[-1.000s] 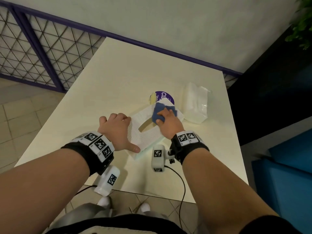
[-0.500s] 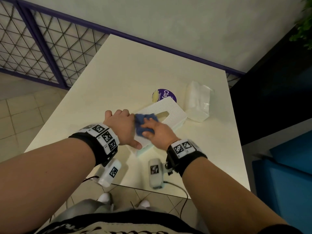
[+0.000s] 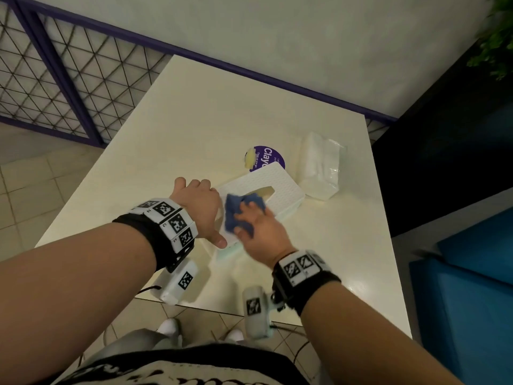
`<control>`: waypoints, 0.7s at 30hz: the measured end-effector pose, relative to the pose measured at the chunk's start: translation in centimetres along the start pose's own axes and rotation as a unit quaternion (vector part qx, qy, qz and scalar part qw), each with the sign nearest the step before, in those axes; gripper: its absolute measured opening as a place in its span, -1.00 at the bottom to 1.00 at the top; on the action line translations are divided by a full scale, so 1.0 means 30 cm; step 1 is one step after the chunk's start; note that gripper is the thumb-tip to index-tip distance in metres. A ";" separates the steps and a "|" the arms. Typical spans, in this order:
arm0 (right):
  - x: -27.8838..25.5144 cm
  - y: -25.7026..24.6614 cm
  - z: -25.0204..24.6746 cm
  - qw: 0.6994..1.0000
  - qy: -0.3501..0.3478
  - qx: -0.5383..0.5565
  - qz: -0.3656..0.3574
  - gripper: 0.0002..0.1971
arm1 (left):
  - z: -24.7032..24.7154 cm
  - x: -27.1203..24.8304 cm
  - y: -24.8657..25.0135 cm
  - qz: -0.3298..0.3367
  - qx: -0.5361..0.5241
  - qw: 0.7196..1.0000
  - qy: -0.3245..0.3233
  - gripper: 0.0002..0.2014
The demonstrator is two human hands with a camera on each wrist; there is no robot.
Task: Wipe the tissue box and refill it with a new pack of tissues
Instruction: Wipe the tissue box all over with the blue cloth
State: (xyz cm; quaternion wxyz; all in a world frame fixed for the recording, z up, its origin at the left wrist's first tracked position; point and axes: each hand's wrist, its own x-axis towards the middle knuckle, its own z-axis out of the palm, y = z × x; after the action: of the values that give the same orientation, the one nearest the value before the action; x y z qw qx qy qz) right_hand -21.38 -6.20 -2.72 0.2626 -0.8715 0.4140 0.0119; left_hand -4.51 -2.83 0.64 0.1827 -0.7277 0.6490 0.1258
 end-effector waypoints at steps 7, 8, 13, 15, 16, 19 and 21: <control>0.044 0.138 -0.095 0.993 0.045 -0.015 0.105 -0.52 | -0.021 -0.005 0.027 -0.011 0.037 0.999 -0.017 0.01; 0.057 0.151 -0.116 0.991 0.043 -0.023 0.125 -0.51 | -0.023 -0.005 0.029 -0.014 0.040 0.999 -0.018 0.01; 0.092 0.128 -0.192 0.976 0.142 0.061 0.152 -0.64 | -0.026 -0.007 0.034 -0.015 0.042 0.999 -0.023 -0.01; 0.119 0.114 -0.196 0.963 0.196 0.036 0.180 -0.63 | -0.030 -0.006 0.039 -0.013 0.049 0.999 -0.019 -0.03; 0.128 0.098 -0.193 0.962 0.195 0.015 0.192 -0.54 | -0.032 -0.007 0.043 -0.012 0.055 0.998 -0.019 -0.04; 0.146 0.050 -0.154 0.969 0.090 -0.089 0.215 -0.28 | -0.033 -0.012 0.059 -0.020 0.073 0.997 -0.018 -0.07; 0.151 0.040 -0.145 0.967 0.082 -0.124 0.205 -0.43 | -0.027 -0.017 0.064 -0.032 0.079 0.996 -0.015 -0.04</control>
State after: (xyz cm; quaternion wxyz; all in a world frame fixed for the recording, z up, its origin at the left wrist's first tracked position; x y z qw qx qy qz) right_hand -20.13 -12.09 -0.58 0.1096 -0.7918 0.5991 0.0456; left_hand -6.53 -2.89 1.39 0.2533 -0.7295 0.6305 0.0786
